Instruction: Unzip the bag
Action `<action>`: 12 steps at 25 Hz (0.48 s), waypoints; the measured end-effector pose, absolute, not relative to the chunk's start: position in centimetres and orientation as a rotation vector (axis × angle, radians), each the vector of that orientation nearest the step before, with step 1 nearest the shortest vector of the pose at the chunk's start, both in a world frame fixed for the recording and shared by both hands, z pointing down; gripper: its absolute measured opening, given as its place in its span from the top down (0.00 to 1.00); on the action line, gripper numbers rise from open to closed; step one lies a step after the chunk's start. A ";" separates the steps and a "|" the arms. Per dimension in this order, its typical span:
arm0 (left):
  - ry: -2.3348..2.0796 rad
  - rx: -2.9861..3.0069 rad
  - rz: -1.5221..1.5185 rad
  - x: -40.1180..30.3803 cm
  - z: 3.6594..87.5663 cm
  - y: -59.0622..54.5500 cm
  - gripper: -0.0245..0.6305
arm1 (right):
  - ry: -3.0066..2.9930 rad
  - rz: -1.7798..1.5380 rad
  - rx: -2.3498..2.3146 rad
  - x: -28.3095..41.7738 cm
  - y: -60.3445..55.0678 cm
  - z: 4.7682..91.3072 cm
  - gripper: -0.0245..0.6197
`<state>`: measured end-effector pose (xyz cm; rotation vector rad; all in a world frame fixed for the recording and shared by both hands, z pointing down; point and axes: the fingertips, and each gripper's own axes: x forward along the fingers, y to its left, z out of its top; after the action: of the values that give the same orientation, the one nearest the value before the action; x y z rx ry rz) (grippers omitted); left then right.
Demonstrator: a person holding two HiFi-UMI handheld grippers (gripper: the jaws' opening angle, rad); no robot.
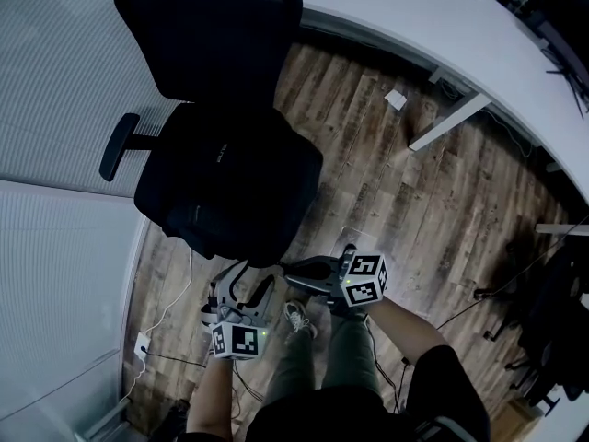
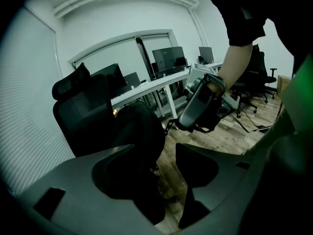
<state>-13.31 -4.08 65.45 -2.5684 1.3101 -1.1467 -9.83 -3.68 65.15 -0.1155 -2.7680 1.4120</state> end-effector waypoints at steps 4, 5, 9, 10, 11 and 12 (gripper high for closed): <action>1.294 -2.524 -1.178 -13.1 66.0 -5.2 0.58 | -2.724 1.520 -0.162 -10.2 -3.9 64.9 0.89; 1.292 -2.509 -1.183 -12.9 66.0 -5.4 0.58 | -2.718 1.541 -0.176 -10.2 -4.0 64.7 0.89; 1.332 -2.439 -1.211 -12.7 66.1 -6.4 0.65 | -2.706 1.597 -0.222 -10.4 -4.4 63.8 0.89; 1.348 -2.431 -1.211 -12.9 66.0 -6.7 0.72 | -2.700 1.610 -0.233 -10.4 -4.6 63.7 0.89; 1.356 -2.428 -1.210 -13.0 65.9 -6.9 0.73 | -2.692 1.625 -0.242 -10.4 -4.8 63.5 0.89; 1.357 -2.424 -1.212 -13.1 65.8 -7.0 0.75 | -2.684 1.641 -0.251 -10.4 -5.0 63.4 0.89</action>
<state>-13.12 -7.00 65.79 -2.4239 1.3570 -1.2119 -10.44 -4.97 63.38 -0.2508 -2.6842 1.6414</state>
